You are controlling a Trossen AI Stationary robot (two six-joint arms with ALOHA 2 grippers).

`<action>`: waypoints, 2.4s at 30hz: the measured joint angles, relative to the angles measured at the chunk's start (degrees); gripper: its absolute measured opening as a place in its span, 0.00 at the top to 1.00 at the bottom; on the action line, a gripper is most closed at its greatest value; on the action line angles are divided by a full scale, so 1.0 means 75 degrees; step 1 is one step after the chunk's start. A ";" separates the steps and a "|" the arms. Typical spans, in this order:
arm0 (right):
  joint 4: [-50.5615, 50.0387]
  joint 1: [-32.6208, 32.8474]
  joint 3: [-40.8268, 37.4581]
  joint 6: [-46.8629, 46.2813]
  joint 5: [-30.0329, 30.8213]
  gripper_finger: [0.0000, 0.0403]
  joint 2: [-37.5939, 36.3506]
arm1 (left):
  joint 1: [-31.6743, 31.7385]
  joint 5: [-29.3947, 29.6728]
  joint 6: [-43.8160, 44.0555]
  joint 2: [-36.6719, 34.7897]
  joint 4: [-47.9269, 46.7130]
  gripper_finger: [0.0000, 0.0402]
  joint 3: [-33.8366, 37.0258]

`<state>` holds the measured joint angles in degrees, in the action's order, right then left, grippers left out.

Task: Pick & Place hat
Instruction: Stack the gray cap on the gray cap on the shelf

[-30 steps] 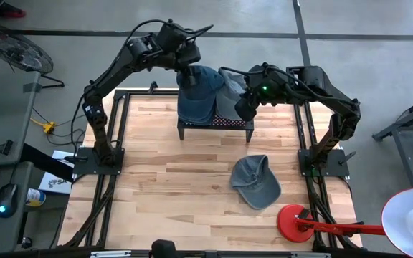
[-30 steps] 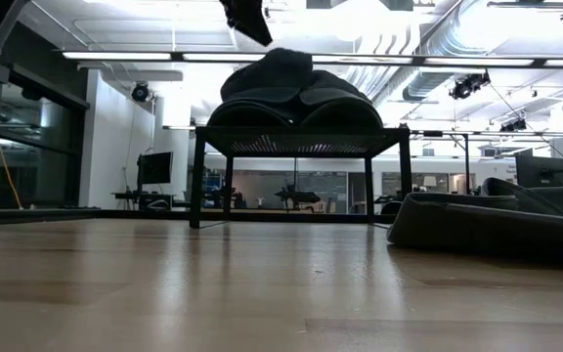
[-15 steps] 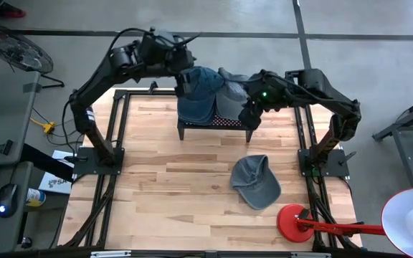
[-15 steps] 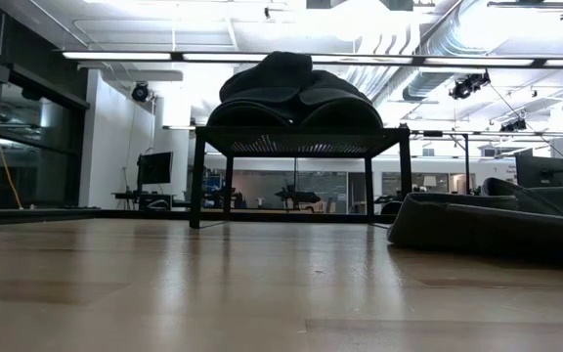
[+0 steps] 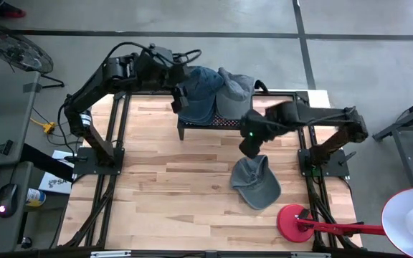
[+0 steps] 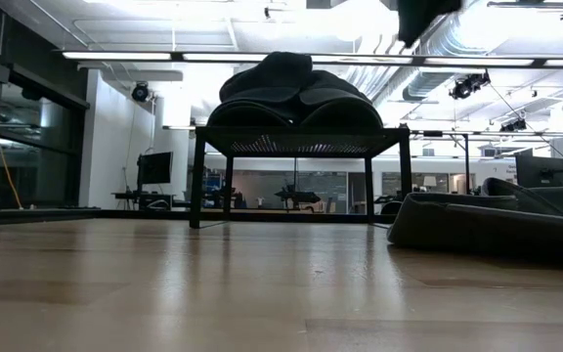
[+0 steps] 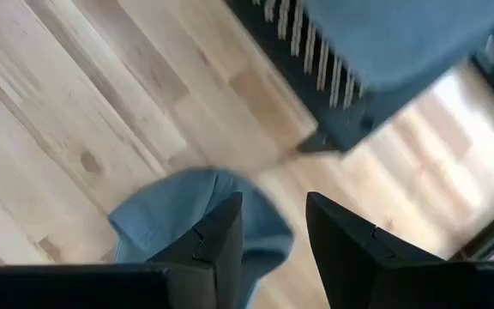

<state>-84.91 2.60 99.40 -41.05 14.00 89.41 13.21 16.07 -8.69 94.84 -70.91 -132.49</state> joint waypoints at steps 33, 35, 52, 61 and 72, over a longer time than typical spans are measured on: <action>0.6094 0.0092 -0.8626 -0.5903 -0.0839 0.33 -0.2996 | -0.0664 -0.0063 0.0376 0.0170 -0.0199 0.52 0.0003; 0.6557 0.0047 -0.8836 -0.5965 -0.1157 0.33 -0.2994 | -0.0664 -0.0061 0.0368 0.0170 -0.0233 0.52 0.0003; 0.6838 0.0647 -0.9037 -0.6121 -0.2028 0.82 -0.2994 | -0.0664 -0.0049 0.0338 0.0170 -0.0368 0.52 0.0003; 0.6778 0.1061 -0.8517 -0.5304 -0.2118 0.97 -0.2988 | -0.0664 -0.0043 0.0338 0.0170 -0.0368 0.52 0.0003; 0.6728 0.1549 -0.5605 -0.2196 -0.1705 0.98 -0.2988 | -0.0664 -0.0280 0.0338 0.0170 -0.0371 0.52 0.0003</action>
<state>-34.46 14.22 57.36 -57.52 1.21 67.00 8.23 13.97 -6.15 96.12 -73.69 -132.46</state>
